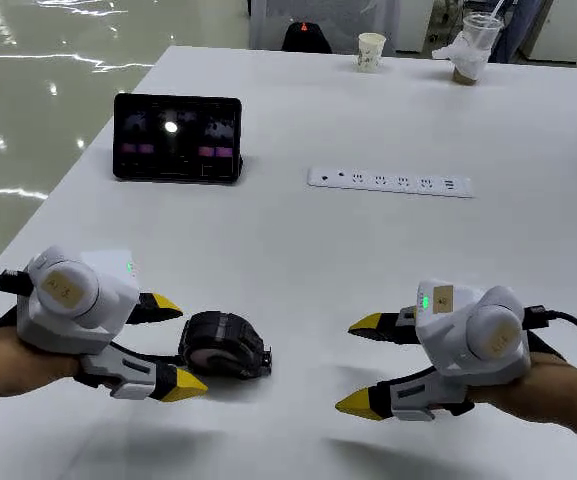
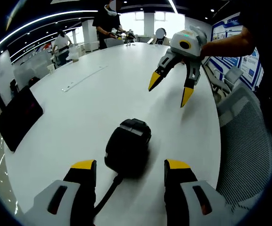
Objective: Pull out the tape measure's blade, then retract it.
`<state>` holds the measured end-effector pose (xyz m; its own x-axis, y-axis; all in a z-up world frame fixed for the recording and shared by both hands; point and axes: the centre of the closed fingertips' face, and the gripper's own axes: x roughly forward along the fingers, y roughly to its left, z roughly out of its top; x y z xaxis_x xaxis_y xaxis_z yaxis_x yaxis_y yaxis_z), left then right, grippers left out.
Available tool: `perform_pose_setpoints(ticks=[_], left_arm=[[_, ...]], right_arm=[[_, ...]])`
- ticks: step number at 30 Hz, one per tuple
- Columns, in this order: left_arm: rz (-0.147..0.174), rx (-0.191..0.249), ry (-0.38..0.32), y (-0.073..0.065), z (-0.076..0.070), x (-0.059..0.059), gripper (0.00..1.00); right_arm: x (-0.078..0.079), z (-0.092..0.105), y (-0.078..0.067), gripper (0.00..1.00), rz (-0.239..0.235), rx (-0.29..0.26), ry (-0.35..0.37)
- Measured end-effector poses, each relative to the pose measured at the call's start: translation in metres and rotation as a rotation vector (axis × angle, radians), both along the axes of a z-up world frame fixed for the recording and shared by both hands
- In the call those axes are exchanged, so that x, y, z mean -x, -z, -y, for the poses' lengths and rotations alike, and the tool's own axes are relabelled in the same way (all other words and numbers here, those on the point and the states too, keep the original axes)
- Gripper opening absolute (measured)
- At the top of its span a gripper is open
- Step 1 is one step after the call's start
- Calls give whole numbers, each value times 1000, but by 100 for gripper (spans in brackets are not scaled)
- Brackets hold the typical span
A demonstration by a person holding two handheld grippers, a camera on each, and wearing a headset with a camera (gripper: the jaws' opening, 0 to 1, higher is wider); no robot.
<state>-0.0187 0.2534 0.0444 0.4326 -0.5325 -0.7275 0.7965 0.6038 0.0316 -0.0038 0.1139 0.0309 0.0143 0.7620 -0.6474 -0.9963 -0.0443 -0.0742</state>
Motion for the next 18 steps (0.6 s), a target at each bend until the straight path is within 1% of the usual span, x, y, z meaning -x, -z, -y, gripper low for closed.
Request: perform_pose_setpoints(ticks=[8, 14, 18], left_arm=[[-16, -19, 45, 2, 1, -5, 47], [-38, -41, 90, 5, 2, -6, 43], [-46, -57, 110, 8, 1, -8, 41]], right_arm=[[-1, -16, 8, 40, 7, 15, -65], [-1, -32, 15, 35, 11, 31, -116], [0, -43, 16, 32, 9, 28, -139]])
